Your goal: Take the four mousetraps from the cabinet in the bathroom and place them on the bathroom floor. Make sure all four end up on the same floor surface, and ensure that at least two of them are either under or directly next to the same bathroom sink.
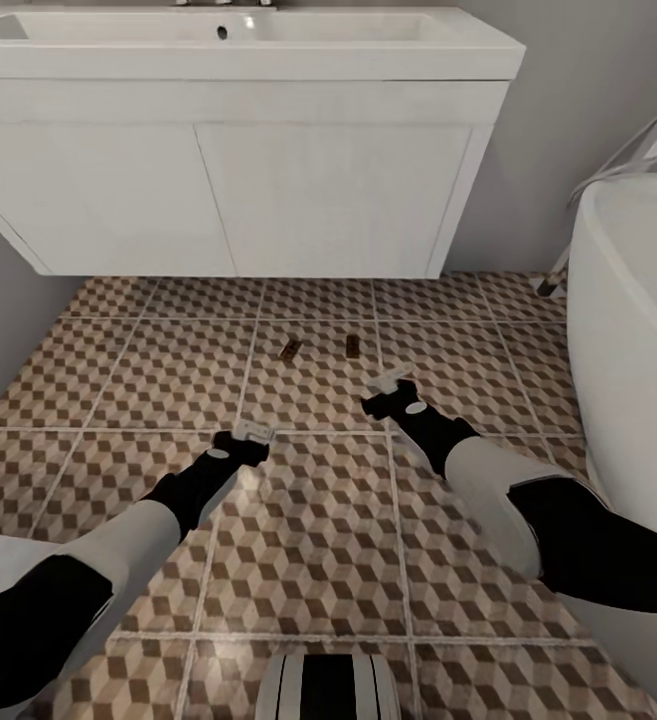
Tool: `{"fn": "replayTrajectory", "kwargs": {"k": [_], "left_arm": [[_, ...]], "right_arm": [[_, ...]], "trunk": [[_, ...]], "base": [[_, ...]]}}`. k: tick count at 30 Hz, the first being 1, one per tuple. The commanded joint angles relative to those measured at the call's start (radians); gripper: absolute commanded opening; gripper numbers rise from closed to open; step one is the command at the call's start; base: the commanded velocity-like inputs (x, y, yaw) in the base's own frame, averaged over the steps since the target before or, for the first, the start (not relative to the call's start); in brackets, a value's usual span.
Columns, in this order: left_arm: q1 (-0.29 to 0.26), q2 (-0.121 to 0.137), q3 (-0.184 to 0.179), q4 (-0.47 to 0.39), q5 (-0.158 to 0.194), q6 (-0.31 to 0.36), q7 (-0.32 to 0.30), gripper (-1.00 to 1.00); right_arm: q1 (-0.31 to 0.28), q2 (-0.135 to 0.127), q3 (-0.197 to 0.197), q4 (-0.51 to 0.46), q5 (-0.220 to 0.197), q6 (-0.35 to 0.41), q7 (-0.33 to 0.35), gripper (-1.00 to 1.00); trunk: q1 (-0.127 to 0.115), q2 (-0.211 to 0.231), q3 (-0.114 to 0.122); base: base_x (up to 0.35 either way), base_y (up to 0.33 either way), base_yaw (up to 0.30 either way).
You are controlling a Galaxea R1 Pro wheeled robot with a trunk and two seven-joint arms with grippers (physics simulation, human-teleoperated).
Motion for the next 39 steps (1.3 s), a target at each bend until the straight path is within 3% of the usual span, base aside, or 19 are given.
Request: {"fn": "replayTrajectory", "kwargs": {"k": [1,9,19,39], "left_arm": [[0.004,0.003,-0.009,0.001,0.011,0.003,0.007,1.0],[0.054,0.022,-0.009,0.016,0.011,-0.035,0.007,1.0],[0.125,0.037,-0.009,0.018,0.011,-0.061,0.007,1.0],[0.238,0.054,-0.009,0.017,0.012,-0.102,0.007,1.0]], "right_arm": [[0.001,-0.002,0.004,0.006,0.003,-0.005,0.0,1.0],[0.023,-0.029,0.003,0.04,0.003,-0.07,0.0,1.0],[0.092,-0.073,0.004,0.044,0.002,-0.092,0.0,1.0],[0.243,-0.102,0.002,0.044,0.002,-0.18,-0.001,1.0]], "trunk": [[-0.001,0.0,0.003],[-0.004,0.002,0.034],[-0.009,0.004,0.073],[-0.018,0.009,0.15]], "base": [[0.0,0.0,0.0],[0.0,0.0,0.0],[0.0,0.0,0.0],[0.0,0.0,0.0]]}}
